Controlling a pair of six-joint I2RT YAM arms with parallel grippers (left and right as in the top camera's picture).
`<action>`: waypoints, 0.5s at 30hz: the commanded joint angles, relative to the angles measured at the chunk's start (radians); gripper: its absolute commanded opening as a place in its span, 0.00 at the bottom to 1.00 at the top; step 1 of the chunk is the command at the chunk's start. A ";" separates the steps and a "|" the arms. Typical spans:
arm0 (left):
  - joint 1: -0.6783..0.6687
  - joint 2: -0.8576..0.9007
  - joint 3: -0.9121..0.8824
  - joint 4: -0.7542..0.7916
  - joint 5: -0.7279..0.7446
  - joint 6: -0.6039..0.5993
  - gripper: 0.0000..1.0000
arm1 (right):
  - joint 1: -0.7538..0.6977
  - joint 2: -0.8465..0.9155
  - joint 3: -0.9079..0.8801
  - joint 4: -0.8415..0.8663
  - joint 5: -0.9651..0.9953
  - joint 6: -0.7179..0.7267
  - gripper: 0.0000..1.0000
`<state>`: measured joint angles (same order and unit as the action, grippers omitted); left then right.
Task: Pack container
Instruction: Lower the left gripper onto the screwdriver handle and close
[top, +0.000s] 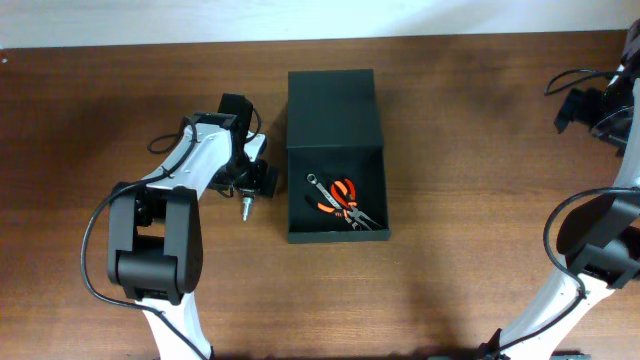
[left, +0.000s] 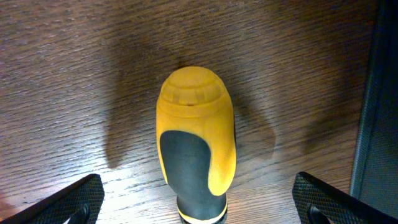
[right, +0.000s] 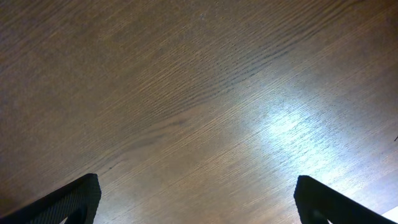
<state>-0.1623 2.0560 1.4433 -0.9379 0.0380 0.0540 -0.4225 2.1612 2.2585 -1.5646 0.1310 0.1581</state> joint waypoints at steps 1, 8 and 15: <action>0.002 0.007 -0.003 0.005 -0.012 -0.016 0.99 | -0.003 -0.008 0.000 0.002 0.005 0.008 0.99; 0.002 0.007 -0.003 0.041 -0.012 -0.016 0.99 | -0.003 -0.008 0.000 0.002 0.005 0.008 0.99; 0.002 0.007 -0.003 0.041 -0.012 -0.016 0.99 | -0.003 -0.008 0.000 0.002 0.005 0.008 0.99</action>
<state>-0.1623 2.0560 1.4433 -0.8986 0.0330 0.0513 -0.4221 2.1612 2.2585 -1.5646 0.1310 0.1581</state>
